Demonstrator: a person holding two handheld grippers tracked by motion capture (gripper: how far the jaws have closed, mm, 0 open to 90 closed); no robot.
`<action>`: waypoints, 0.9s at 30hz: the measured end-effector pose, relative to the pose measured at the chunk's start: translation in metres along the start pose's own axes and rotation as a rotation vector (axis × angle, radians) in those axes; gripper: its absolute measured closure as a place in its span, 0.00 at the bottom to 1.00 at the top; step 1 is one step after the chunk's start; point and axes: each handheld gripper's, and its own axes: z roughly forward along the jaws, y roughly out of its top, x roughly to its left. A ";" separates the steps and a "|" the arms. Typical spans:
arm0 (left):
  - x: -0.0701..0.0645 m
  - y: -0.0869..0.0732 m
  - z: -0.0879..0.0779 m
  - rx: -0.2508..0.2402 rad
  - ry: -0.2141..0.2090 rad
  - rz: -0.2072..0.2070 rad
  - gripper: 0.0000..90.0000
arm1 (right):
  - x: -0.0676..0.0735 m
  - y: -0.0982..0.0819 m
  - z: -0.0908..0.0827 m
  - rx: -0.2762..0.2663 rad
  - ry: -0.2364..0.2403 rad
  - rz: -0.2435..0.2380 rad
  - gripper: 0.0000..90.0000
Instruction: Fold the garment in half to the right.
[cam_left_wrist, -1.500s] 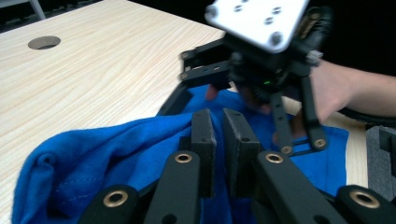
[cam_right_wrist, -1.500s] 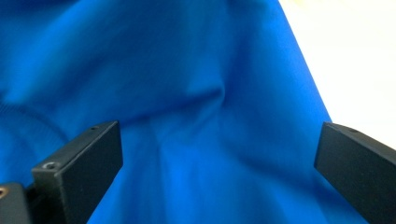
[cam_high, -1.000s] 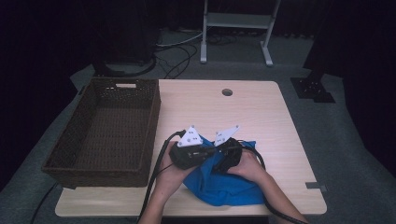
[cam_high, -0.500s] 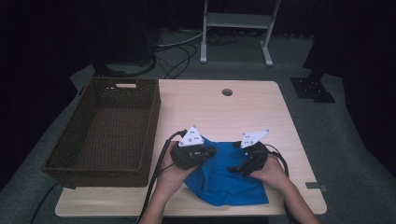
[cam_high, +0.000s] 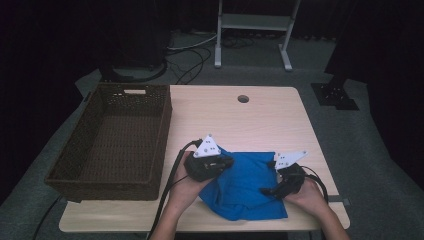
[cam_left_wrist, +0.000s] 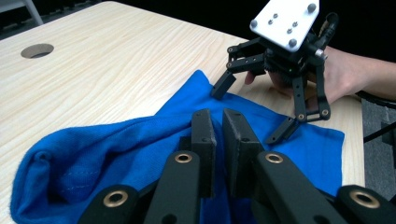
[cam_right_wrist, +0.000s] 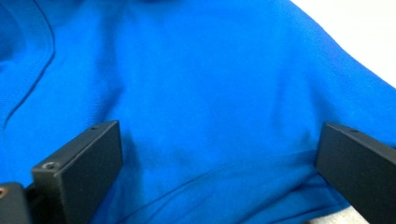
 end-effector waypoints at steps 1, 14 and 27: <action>0.000 0.001 0.001 0.001 -0.001 0.003 0.92 | 0.001 0.000 0.001 0.001 -0.004 -0.003 0.00; -0.006 0.010 0.016 0.012 -0.031 0.024 0.92 | 0.011 0.011 0.011 0.003 -0.003 -0.006 0.00; -0.007 0.010 0.043 0.041 -0.085 0.012 0.92 | 0.016 0.013 0.013 -0.015 0.018 -0.008 0.00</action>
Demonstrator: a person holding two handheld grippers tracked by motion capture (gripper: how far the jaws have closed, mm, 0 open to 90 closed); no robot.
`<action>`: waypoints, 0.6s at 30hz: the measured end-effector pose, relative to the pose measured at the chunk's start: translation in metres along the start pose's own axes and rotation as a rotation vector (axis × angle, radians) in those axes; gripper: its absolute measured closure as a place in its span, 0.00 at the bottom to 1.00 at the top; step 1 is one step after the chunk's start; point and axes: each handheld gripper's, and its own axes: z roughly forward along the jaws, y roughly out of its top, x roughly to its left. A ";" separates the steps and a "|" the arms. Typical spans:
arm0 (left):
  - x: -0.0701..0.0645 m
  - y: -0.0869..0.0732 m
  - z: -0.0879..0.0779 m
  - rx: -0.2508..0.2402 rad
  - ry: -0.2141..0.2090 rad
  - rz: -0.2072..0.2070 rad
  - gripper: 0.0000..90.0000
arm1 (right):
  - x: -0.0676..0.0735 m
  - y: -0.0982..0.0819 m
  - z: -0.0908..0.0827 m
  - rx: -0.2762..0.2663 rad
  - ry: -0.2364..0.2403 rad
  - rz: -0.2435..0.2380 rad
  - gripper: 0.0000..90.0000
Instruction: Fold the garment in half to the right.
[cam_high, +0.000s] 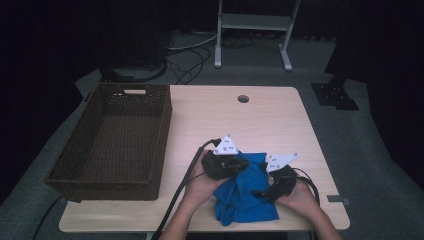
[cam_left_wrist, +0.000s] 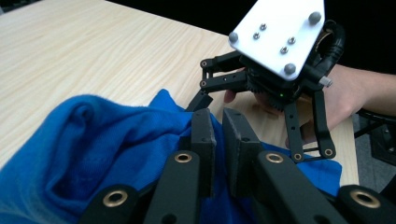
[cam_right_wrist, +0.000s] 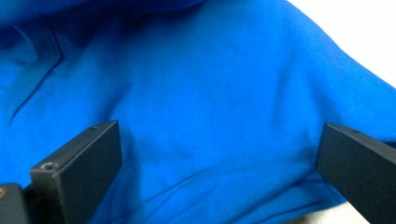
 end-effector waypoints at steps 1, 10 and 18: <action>0.000 0.000 0.003 0.001 -0.003 -0.002 0.92 | 0.000 0.000 -0.001 -0.002 -0.002 -0.001 0.00; 0.000 -0.002 0.028 0.056 -0.045 -0.010 0.91 | -0.011 -0.010 -0.016 -0.020 -0.035 0.018 0.00; -0.004 -0.005 0.050 0.105 -0.074 -0.009 0.91 | -0.018 -0.017 -0.024 -0.036 -0.057 0.039 0.00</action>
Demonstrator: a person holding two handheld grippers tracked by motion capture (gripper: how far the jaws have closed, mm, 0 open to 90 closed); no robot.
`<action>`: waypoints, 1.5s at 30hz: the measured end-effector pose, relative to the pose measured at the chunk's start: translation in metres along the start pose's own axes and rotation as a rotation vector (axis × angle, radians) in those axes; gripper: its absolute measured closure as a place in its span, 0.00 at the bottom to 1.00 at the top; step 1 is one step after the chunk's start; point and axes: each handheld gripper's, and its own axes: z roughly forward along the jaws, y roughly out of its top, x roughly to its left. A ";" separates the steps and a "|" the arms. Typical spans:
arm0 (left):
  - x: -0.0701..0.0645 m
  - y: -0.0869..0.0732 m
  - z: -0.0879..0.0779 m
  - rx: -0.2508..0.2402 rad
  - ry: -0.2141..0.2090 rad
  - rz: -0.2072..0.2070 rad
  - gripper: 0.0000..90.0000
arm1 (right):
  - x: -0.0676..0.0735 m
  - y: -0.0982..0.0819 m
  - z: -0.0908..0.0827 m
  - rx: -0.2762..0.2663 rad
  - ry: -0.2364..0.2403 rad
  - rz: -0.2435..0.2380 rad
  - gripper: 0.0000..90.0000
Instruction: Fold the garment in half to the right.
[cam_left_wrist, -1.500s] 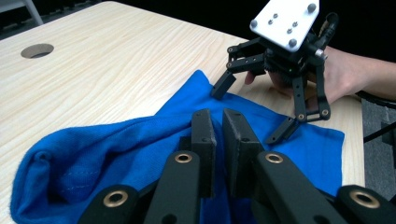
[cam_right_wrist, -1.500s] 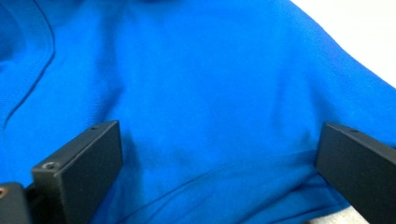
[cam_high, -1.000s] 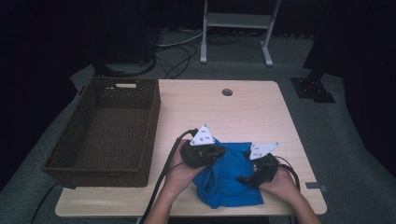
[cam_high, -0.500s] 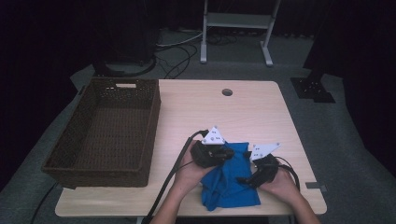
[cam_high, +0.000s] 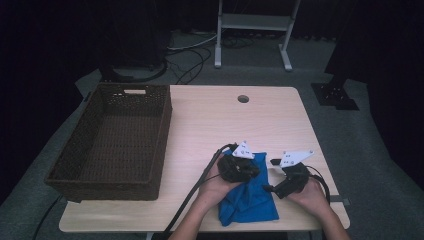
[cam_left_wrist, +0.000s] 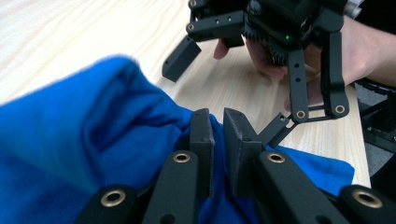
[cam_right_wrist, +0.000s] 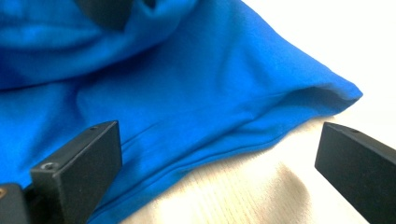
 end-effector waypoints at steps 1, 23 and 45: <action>0.000 0.000 0.002 0.006 -0.004 -0.003 0.90 | 0.000 0.000 0.000 0.001 0.000 0.002 0.00; -0.002 -0.001 0.001 0.021 0.039 0.015 0.60 | -0.010 -0.005 -0.012 -0.022 -0.036 0.029 0.00; 0.024 -0.010 -0.033 -0.065 0.197 -0.051 0.03 | -0.016 -0.009 -0.018 -0.052 -0.040 0.066 0.00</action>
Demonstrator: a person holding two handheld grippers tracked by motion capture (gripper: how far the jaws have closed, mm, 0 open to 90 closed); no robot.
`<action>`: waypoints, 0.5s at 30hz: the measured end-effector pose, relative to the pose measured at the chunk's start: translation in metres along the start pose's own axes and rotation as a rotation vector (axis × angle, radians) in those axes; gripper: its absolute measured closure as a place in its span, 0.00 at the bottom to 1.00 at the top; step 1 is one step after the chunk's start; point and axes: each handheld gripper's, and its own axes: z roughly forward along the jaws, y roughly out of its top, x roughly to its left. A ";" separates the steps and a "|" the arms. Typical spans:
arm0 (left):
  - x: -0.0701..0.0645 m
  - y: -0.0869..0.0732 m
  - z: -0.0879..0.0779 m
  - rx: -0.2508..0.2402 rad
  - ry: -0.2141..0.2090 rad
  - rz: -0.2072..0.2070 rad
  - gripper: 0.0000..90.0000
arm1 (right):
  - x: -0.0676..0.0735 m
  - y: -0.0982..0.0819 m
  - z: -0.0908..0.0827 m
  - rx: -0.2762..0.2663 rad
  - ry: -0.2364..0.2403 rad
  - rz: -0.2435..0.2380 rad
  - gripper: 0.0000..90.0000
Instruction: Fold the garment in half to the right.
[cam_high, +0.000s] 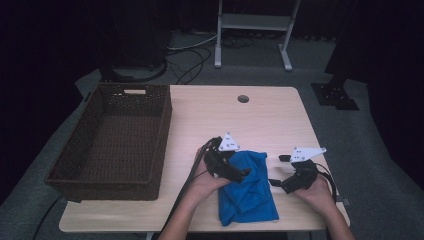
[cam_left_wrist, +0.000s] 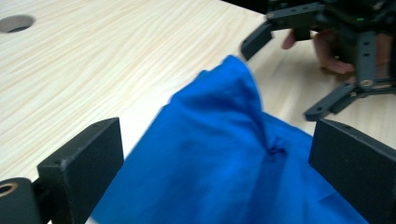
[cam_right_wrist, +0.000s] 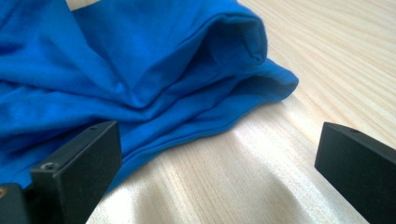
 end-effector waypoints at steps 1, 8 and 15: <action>0.003 -0.001 -0.002 -0.003 0.004 -0.007 0.03 | 0.000 0.000 -0.001 -0.005 0.001 0.003 0.00; 0.023 -0.007 -0.009 -0.006 0.067 -0.051 0.03 | -0.004 0.006 -0.004 -0.031 -0.007 0.009 0.00; 0.039 -0.013 -0.005 0.023 0.143 -0.087 0.03 | -0.009 0.020 -0.004 -0.069 -0.011 0.018 0.00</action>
